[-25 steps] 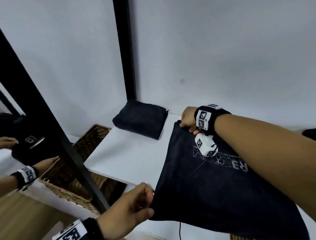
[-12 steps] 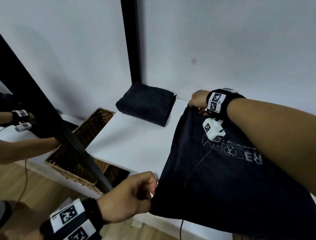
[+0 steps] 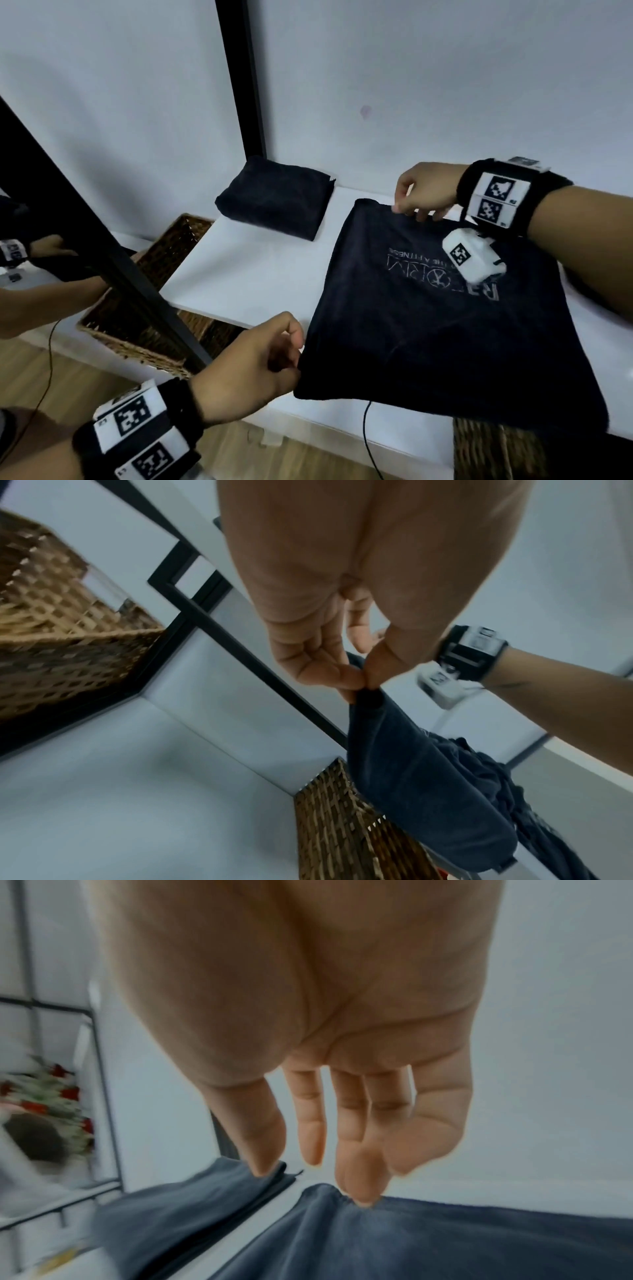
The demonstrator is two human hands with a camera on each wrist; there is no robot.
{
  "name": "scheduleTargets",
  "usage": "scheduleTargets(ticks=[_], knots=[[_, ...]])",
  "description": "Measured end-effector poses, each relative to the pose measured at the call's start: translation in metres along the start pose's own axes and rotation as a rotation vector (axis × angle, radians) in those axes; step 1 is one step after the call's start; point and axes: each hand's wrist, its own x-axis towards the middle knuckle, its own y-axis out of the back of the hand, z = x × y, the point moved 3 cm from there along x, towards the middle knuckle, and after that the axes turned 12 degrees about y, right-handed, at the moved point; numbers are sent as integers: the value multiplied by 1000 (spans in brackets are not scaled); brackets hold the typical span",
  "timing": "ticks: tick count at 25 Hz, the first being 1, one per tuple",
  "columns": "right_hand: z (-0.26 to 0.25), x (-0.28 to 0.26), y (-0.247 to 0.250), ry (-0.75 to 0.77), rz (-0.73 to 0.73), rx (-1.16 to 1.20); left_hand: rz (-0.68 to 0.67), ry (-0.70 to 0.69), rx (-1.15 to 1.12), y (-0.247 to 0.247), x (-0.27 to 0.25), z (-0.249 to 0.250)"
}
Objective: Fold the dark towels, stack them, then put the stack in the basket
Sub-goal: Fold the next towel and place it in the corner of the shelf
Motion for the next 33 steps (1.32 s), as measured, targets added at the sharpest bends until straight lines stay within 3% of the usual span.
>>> scheduleTargets(ticks=[4,9,11,12,15,18,21,24,26,29,33], knots=[[34,-131,-21,15,-63,-25,28,10,81,-2,-9,6],[93,-285,-110,-346,-217,240,59,55,-48,-14,-11,1],[119,-319,-145,-405,-89,273,50,64,-100,-18,-11,3],[126,-327,-162,-397,34,368,44,66,-119,-19,-12,3],[120,-320,-197,-383,371,953,67,122,-216,-19,-17,1],[113,-320,-207,-303,517,1117,108,158,-244,-18,-19,-2],[110,-333,-201,-316,552,1224,117,148,-228,-9,-22,-3],[111,-344,-189,-320,606,1281,-13,98,-68,-9,-27,-2],[113,-347,-179,-327,624,1281,38,45,61,-7,-30,-4],[99,-350,-171,-308,459,1362,261,-226,410,3,-35,6],[80,-350,-170,-292,274,1386,274,-429,518,3,-38,24]])
